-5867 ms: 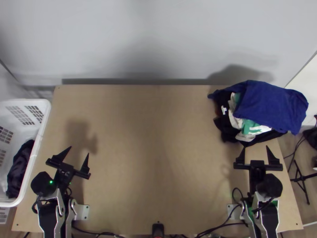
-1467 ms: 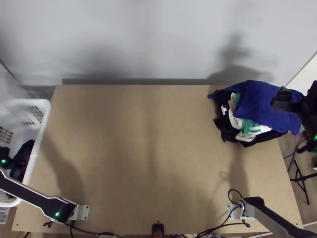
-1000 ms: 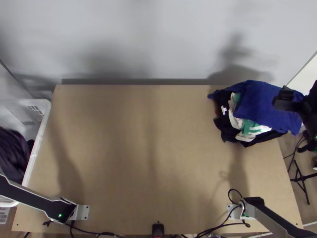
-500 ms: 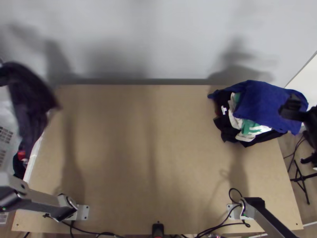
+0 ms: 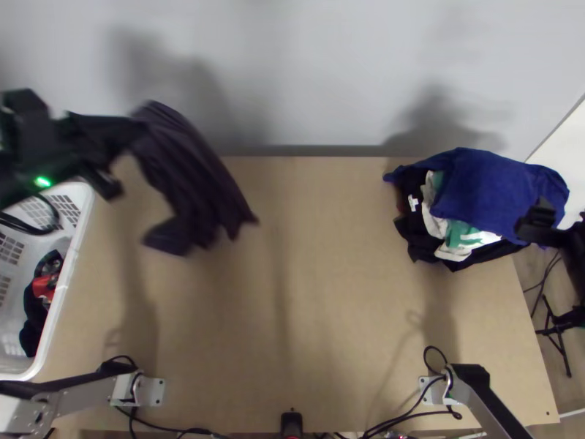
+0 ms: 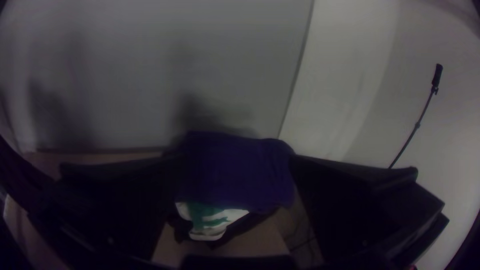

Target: Fold the t-shirt

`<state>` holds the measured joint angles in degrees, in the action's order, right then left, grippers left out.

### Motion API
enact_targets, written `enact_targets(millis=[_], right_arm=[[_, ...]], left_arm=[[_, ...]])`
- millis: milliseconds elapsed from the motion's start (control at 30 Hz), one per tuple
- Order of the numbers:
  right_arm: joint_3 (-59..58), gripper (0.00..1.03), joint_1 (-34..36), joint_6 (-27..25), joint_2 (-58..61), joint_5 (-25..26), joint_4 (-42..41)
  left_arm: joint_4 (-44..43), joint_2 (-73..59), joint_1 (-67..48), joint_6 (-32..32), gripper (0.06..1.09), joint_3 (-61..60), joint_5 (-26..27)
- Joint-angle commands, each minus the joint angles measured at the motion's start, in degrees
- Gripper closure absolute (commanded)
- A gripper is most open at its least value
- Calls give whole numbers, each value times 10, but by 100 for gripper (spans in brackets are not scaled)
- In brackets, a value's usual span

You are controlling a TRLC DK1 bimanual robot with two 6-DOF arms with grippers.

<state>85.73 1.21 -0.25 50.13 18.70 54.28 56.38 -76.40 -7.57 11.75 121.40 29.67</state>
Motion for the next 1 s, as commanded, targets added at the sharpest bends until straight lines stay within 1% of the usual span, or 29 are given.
enact_targets(millis=[0, 33, 67, 100, 167, 233, 333, 433, 467, 533, 633, 667, 700, 767, 833, 900, 933, 967], right_arm=[[-36, 10, 1, 0, -28, -1, -1], [-40, 10, 2, 0, -32, -1, -1], [-44, 10, 4, 0, -38, -1, -1], [-48, 10, 5, 0, -43, -1, -1], [-58, 10, 5, 6, -57, -1, -1], [-67, 9, 6, 8, -67, -1, -1], [-77, 9, 14, 7, -75, 0, -1], [-79, 9, 24, 8, -86, 0, -11], [-79, 9, 25, 9, -89, 0, -17], [-80, 9, 24, 16, -94, -1, -29], [-82, 9, 13, 16, -101, -2, -39], [-88, 9, 5, 10, -104, -8, -44], [-95, 9, -2, -7, -104, -11, -44], [-102, 9, -15, -30, -95, -11, -23], [-105, 9, -34, -44, -80, -11, -4], [-108, 8, -57, -46, -64, -12, -3], [-109, 4, -63, -42, -50, -12, -2], [-107, 4, -78, -42, -32, -15, 3]], left_arm=[[-60, 13, -220, 5, 92, -89, -100], [-81, 13, -233, 6, 80, -117, -115], [-96, 13, -239, 5, 64, -140, -123], [-106, 13, -242, 3, 51, -163, -124], [-115, 10, -242, 3, 32, -206, -124], [-121, 9, -227, 2, 10, -243, -124], [-121, 10, -192, -10, 10, -277, -124], [-115, 24, -156, -9, 10, -301, -124], [-115, 33, -140, -1, 10, -316, -125], [-115, 52, -101, 35, 11, -356, -124], [-55, 61, -39, 89, 11, -396, -124], [-29, 62, -17, 92, 11, -407, -124], [-11, 64, -2, 105, 11, -425, -124], [10, 66, 24, 146, 11, -461, -124], [34, 65, 36, 163, 11, -484, -124], [46, 69, 41, 182, 11, -499, -120], [45, 71, 41, 182, 11, -506, -116], [45, 68, 42, 174, 11, -507, -114]])
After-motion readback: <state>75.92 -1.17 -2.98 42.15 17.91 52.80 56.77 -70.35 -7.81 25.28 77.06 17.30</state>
